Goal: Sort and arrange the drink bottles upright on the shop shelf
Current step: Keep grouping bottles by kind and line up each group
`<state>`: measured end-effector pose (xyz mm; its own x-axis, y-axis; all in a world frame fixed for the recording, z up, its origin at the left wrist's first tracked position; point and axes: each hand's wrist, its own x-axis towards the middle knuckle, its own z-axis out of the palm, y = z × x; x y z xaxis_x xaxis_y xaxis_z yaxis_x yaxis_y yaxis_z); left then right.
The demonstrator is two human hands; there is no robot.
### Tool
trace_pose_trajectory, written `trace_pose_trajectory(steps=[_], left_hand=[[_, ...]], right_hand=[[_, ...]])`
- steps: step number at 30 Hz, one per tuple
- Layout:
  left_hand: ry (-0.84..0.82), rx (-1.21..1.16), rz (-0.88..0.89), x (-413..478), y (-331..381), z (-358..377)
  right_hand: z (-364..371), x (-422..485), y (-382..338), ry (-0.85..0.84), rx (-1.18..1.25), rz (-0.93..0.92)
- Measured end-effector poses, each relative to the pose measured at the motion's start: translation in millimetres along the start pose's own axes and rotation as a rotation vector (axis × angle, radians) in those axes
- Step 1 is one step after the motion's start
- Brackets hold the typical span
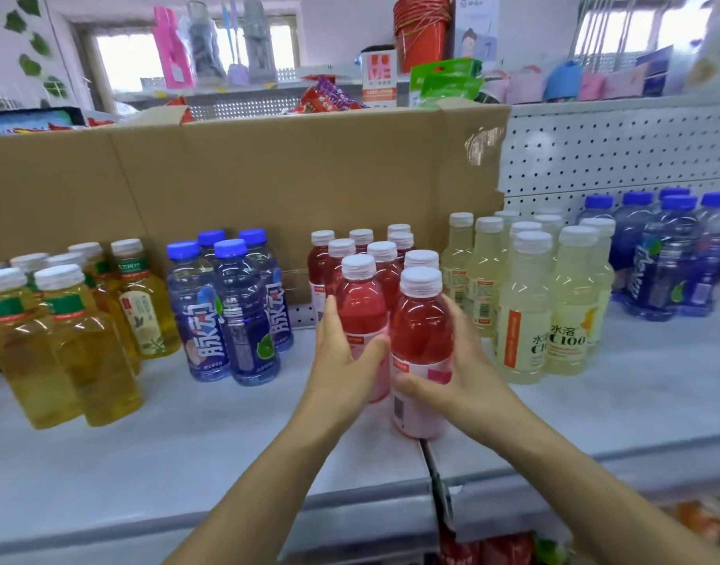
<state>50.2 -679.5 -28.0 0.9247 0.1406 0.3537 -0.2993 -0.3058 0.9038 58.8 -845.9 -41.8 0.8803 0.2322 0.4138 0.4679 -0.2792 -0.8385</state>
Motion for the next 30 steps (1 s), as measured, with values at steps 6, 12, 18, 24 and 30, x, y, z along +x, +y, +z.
trace_pose_trajectory(steps=[6, 12, 18, 24, 30], left_hand=[[0.136, 0.197, 0.271, -33, 13, 17], [0.080, 0.282, 0.654, -48, 38, 54], [-0.051, 0.244, 0.729, -42, 61, 132], [-0.304, 0.246, 0.583, -18, 82, 247], [-0.397, 0.148, 0.242, 28, 94, 360]], right_hand=[[-16, -21, -13, 0.130, -0.115, -0.137], [-59, -42, -6, 0.282, -0.232, -0.278], [-138, -50, 32, 0.334, -0.258, -0.243], [-239, -40, 80, 0.229, -0.283, -0.206], [-341, -10, 133, 0.153, -0.290, -0.097]])
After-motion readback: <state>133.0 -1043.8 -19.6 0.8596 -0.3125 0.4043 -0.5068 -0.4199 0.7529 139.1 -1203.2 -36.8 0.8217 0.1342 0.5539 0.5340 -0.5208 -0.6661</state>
